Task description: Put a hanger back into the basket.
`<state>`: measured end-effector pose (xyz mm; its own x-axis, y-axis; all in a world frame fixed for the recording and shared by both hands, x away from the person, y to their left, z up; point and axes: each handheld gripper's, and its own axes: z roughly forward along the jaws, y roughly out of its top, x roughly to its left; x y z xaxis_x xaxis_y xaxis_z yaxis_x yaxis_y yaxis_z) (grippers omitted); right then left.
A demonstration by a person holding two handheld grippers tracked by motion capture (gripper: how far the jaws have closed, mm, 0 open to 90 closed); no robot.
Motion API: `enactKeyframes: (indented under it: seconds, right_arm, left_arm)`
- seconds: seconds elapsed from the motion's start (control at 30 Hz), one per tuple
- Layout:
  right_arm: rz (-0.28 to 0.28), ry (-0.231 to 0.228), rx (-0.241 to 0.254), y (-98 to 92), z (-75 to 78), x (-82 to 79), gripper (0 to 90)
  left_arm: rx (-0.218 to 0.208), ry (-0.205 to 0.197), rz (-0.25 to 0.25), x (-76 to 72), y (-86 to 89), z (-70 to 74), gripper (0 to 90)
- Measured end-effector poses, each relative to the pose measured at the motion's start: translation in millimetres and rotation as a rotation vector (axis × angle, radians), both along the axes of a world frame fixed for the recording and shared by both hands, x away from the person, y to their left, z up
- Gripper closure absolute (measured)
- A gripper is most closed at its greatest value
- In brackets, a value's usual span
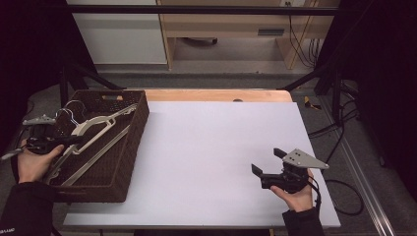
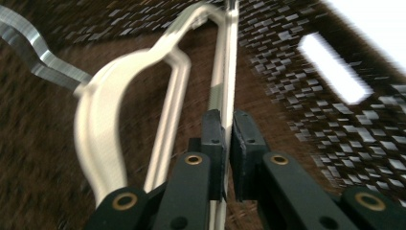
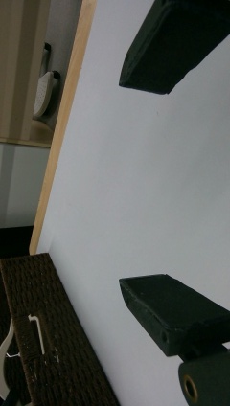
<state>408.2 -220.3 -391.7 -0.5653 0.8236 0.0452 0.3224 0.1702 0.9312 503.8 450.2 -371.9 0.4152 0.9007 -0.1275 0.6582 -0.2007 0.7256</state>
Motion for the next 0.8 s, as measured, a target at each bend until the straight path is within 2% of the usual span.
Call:
enactKeyframes:
  seconds: [0.07, 0.13, 0.17, 0.2, 0.27, 0.33, 0.4, 0.5, 0.53, 0.57, 0.6, 0.67, 0.73, 0.8]
  right_arm:
    - [0.005, -0.002, -0.003, 0.2, -0.2, 0.0, 6.7]
    - [0.007, -0.001, -0.004, 0.5, -0.5, 0.3, 6.7]
    - [0.007, -0.001, -0.004, 0.5, -0.5, 0.3, 6.7]
    - [0.003, 0.002, -0.002, 0.9, -0.6, 0.4, 6.7]
    - [0.001, 0.003, -0.002, 1.1, -1.0, 0.5, 6.7]
    - [0.002, 0.001, -0.002, 1.1, -1.0, 0.6, 6.7]
    - [0.003, 0.001, 0.000, 0.9, -0.8, 0.4, 6.8]
    - [0.000, -0.001, 0.000, 0.7, -0.9, 0.3, 6.8]
    - [0.003, -0.001, 0.002, 0.3, -1.0, 0.1, 6.9]
    - [0.003, -0.001, 0.002, 0.3, -1.0, 0.1, 6.9]
    - [-0.001, -0.001, 0.004, 0.4, -1.1, 0.0, 6.9]
    - [0.005, -0.001, 0.008, 0.0, -1.3, -0.1, 6.9]
    - [0.001, -0.008, 0.014, -0.4, -1.7, 0.1, 6.8]
    - [0.003, -0.011, 0.014, -0.9, -1.8, 0.2, 6.6]
  left_arm:
    - [0.006, 0.008, 0.037, -1.2, 3.5, -1.9, 82.5]
    - [0.024, -0.014, 0.083, -4.5, 3.8, 0.2, 79.3]
    - [0.040, -0.033, 0.111, -7.6, 3.5, 3.2, 79.3]
    - [0.039, -0.056, 0.130, -11.4, 3.8, 7.0, 73.6]
    - [0.013, -0.120, 0.155, -21.2, 3.9, 15.0, 67.6]
    - [-0.017, -0.176, 0.154, -32.4, 0.8, 22.9, 57.8]
    - [-0.037, -0.234, 0.134, -44.7, -5.3, 30.1, 54.2]
    - [-0.110, -0.328, 0.092, -64.2, -18.8, 40.0, 43.3]
    - [-0.121, -0.359, 0.083, -70.6, -24.2, 42.7, 36.2]
    - [-0.120, -0.388, 0.063, -76.6, -29.5, 45.3, 36.2]
    - [-0.133, -0.413, 0.053, -81.7, -36.1, 47.0, 32.4]
    - [-0.143, -0.447, 0.039, -89.5, -50.5, 48.6, 23.8]
    - [-0.141, -0.458, 0.026, -94.2, -66.1, 47.8, 12.4]
    - [-0.148, -0.465, 0.011, -96.9, -81.4, 45.0, 10.4]
